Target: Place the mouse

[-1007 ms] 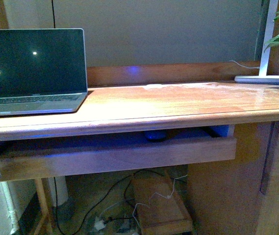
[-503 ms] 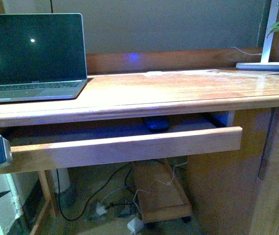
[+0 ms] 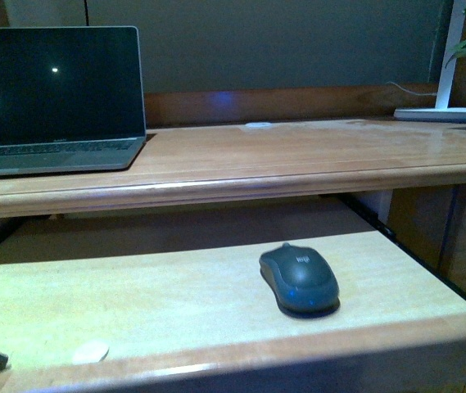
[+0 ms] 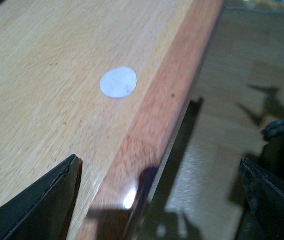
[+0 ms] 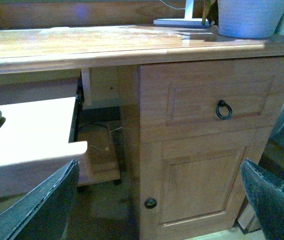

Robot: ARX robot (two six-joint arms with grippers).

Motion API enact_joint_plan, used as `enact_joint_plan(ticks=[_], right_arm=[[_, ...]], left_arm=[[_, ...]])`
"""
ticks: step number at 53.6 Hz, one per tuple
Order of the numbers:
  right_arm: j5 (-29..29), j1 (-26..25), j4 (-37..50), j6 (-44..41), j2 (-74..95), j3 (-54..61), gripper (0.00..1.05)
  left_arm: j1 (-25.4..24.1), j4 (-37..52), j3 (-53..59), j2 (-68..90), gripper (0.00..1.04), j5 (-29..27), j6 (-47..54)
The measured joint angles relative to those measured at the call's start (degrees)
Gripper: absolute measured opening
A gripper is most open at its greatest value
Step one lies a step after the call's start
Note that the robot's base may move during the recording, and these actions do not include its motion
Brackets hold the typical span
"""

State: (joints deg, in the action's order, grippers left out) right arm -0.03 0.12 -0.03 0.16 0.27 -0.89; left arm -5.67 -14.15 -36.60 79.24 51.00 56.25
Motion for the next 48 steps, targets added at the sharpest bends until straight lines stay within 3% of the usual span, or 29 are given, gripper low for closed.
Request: enact_joint_plan(ticks=[7,15,18,19,22,23,24,26,28,39,48], right_arm=[[0.0,0.0,0.0,0.0,0.0,0.0,0.97],[0.0,0.0,0.0,0.0,0.0,0.0,0.97],[0.0,0.0,0.0,0.0,0.0,0.0,0.97],[0.0,0.0,0.0,0.0,0.0,0.0,0.97],[0.0,0.0,0.0,0.0,0.0,0.0,0.97],[0.0,0.0,0.0,0.0,0.0,0.0,0.97],[0.0,0.0,0.0,0.0,0.0,0.0,0.97],[-1.9,-0.3,0.2,0.7,0.7,0.0,0.97],[-5.7,-0.4,3.8,1.6,4.9,-0.4,0.97],[-7.1,2.1,26.9,4.5,33.3,-9.8,0.97],[-7.3,9.7,33.1,5.1,52.0,-21.5,0.97]], left_arm=[[2.3,9.1,6.0,-9.1,0.97,-1.2,-18.2],[1.9,23.5,9.4,-23.6,0.97,-7.3,-44.4],[1.8,24.3,9.7,-26.3,0.97,-7.8,-50.1],[2.1,25.8,10.3,-27.5,0.96,-10.5,-51.9],[4.9,38.7,15.8,-31.0,0.82,-31.6,-53.9],[5.1,39.8,16.5,-31.3,0.80,-33.8,-54.0],[5.3,42.6,18.4,-31.8,0.75,-40.2,-54.4],[5.4,44.2,20.8,-32.9,0.66,-47.5,-54.9],[5.3,44.6,22.6,-34.1,0.57,-50.6,-55.5],[5.6,44.5,26.9,-38.9,0.25,-50.9,-55.7],[5.6,43.2,29.6,-43.0,0.03,-50.9,-56.0]])
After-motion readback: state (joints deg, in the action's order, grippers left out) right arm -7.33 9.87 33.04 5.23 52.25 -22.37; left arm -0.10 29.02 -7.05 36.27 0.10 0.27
